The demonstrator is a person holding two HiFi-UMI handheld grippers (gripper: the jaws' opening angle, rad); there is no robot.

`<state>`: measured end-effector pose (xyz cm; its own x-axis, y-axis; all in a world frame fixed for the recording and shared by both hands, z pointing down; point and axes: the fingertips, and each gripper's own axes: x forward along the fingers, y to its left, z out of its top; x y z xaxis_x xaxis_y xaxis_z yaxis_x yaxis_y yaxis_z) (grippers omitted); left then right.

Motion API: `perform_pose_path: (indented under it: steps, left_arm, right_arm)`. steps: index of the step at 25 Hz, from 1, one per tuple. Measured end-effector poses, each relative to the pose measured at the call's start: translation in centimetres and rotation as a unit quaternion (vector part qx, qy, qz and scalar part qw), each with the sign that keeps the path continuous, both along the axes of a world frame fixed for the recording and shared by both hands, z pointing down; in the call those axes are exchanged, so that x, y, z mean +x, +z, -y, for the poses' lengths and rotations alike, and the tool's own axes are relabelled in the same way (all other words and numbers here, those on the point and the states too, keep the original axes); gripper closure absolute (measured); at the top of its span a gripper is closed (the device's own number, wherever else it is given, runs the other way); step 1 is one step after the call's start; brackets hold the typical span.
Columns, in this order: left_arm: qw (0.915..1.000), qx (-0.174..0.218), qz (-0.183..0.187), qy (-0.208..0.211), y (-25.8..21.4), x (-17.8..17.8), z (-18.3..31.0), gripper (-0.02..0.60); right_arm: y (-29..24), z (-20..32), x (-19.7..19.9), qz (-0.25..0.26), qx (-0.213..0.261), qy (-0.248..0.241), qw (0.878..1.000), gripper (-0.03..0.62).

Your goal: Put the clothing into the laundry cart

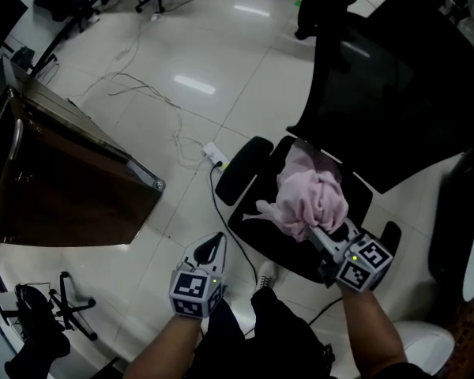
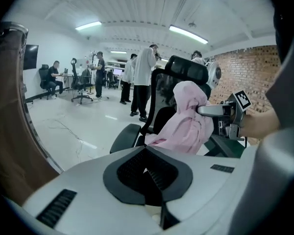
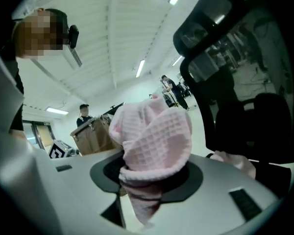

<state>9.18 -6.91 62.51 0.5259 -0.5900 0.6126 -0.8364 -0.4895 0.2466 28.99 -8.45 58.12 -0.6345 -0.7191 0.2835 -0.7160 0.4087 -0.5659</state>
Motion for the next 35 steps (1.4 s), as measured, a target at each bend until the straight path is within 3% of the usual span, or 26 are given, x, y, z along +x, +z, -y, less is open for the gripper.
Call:
perform_pose_path:
  steps: [11, 17, 23, 35]
  left_arm:
    - [0.9963, 0.079, -0.030, 0.013, -11.5, -3.5, -0.5, 0.583]
    - [0.9919, 0.122, -0.032, 0.014, -15.6, -8.0, -2.1, 0.583]
    - [0.9889, 0.143, -0.034, -0.024, -19.6, -13.6, -3.8, 0.583]
    - [0.9708, 0.203, -0.031, -0.124, -27.0, -27.5, -7.1, 0.583]
  right_arm:
    - [-16.3, -1.4, -3.3, 0.000, 0.079, 0.008, 0.997, 0.408]
    - [-23.0, -2.6, -6.8, -0.002, 0.110, -0.003, 0.994, 0.409]
    - [-30.1, -4.4, -11.7, 0.026, 0.143, -0.027, 0.989, 0.410]
    - [-38.4, -6.5, -26.3, 0.063, 0.186, -0.126, 0.973, 0.410]
